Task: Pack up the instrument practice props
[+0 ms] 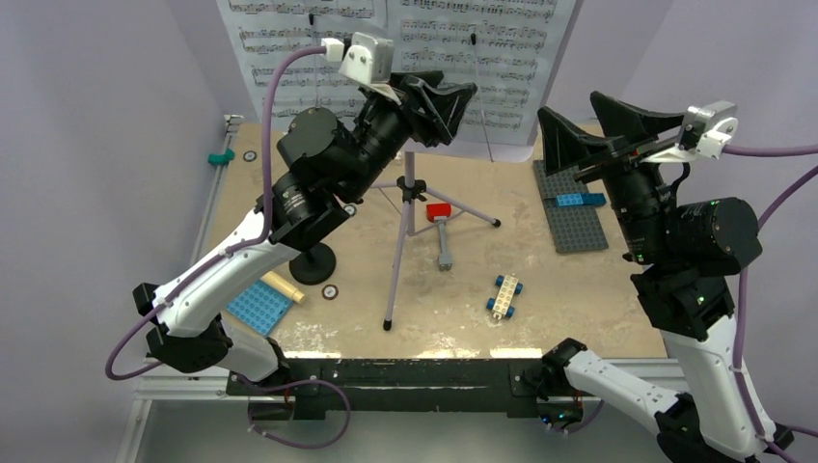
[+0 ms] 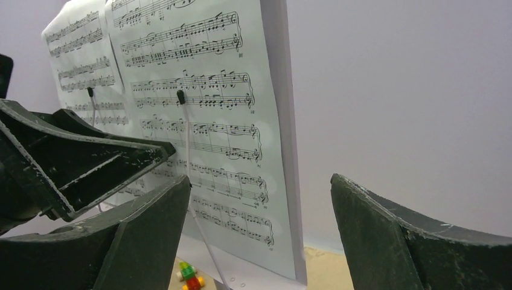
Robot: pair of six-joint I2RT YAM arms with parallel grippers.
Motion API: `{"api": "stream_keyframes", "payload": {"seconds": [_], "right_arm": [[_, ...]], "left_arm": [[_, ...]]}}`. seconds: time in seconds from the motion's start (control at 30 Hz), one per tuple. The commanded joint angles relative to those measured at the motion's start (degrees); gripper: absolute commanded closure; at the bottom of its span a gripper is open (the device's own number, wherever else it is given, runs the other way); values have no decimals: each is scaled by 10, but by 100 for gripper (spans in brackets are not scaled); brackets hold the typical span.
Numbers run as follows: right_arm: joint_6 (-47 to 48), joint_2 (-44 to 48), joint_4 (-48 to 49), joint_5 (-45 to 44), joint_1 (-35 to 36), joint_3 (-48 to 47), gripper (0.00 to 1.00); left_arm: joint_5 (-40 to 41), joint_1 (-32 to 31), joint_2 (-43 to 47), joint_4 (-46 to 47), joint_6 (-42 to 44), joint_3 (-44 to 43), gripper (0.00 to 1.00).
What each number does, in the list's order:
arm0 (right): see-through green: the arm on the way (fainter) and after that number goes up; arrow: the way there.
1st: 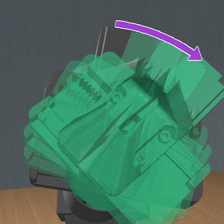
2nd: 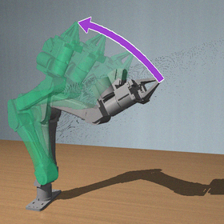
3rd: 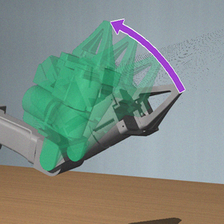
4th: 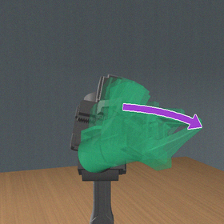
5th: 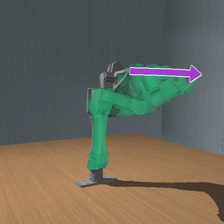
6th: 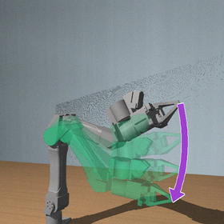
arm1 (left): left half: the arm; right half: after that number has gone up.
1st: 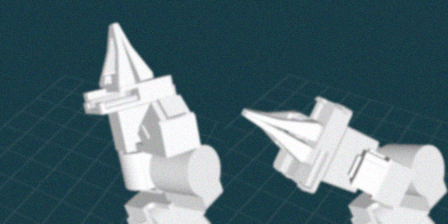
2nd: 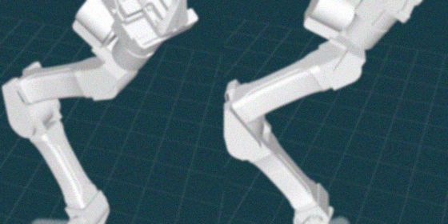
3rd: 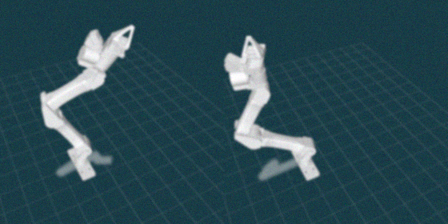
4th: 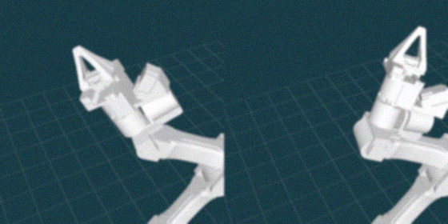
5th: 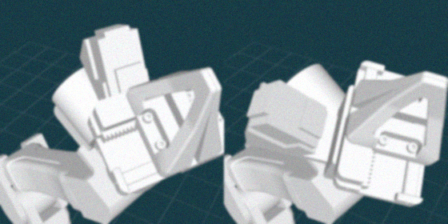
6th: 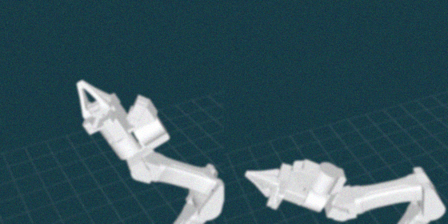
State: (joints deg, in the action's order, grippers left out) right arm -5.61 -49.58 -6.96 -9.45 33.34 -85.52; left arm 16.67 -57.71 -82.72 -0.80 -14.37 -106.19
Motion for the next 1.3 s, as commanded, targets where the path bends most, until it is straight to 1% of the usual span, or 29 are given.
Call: {"api": "stream_keyframes", "payload": {"seconds": [0.0, 0.13, 0.53, 0.73, 1.1, 1.27], "right_arm": [[-1, 1, 19, -1, -1, -15, 10], [-1, 1, 17, -3, -1, -14, 9], [-7, 12, 11, -8, -1, 3, 8], [-13, 15, 9, -9, -2, 1, 9], [-15, 14, -1, -8, -2, -5, 8], [-16, 13, -1, -4, -1, -7, 8]], "left_arm": [[-3, 1, -15, -26, -22, -45, 38], [-2, -2, -30, -52, -35, -68, 39], [4, -25, -1, -37, -43, -42, 38], [4, -25, -26, -54, -38, -72, 38], [-1, -25, -73, -76, -34, -131, 48], [-1, -25, -81, -74, -31, -136, 54]]}}
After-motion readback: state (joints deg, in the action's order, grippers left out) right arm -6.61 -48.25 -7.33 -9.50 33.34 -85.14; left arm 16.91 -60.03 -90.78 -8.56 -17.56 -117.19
